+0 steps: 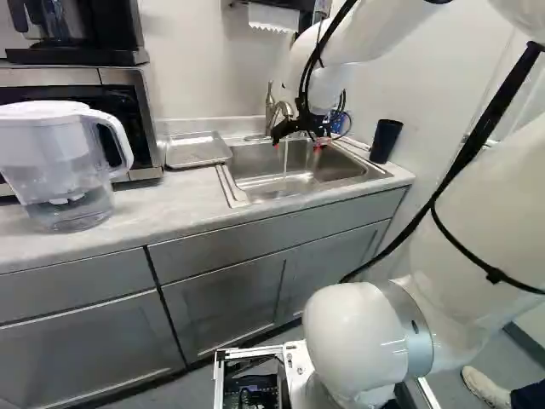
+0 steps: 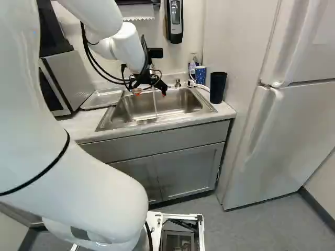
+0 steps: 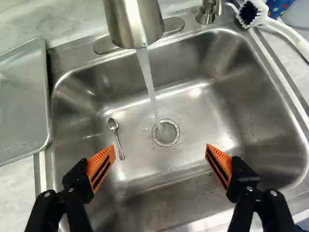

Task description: Rinse the cup and place it in the tray

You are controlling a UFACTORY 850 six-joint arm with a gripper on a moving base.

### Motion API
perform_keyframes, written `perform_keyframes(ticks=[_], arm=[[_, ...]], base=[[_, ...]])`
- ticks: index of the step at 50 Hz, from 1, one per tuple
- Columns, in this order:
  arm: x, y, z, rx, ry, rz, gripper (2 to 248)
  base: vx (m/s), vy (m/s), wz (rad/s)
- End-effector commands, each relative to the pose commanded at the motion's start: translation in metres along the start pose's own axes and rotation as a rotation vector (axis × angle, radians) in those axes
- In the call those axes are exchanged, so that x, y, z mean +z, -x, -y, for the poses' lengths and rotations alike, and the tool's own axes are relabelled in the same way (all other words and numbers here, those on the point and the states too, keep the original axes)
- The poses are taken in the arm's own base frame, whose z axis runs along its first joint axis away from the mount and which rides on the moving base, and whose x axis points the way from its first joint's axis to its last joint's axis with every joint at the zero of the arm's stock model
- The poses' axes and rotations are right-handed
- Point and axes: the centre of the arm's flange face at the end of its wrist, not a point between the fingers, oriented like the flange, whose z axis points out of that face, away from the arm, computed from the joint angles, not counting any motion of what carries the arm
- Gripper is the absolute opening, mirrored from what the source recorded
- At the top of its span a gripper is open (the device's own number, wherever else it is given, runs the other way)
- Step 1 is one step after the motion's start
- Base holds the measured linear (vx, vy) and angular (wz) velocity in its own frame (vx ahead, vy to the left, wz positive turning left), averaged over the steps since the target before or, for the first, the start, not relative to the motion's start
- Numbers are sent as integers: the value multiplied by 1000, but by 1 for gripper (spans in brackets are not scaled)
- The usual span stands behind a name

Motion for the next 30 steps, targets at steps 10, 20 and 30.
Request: perform_keyframes(ticks=[10,20,30], arm=[[-2,1,1,33,-14,-23,247],[-3,0,2,66,-27,-48,247],[-3,-2,3,102,-40,-73,247]], base=[[0,0,0],[0,0,0],[0,0,0]])
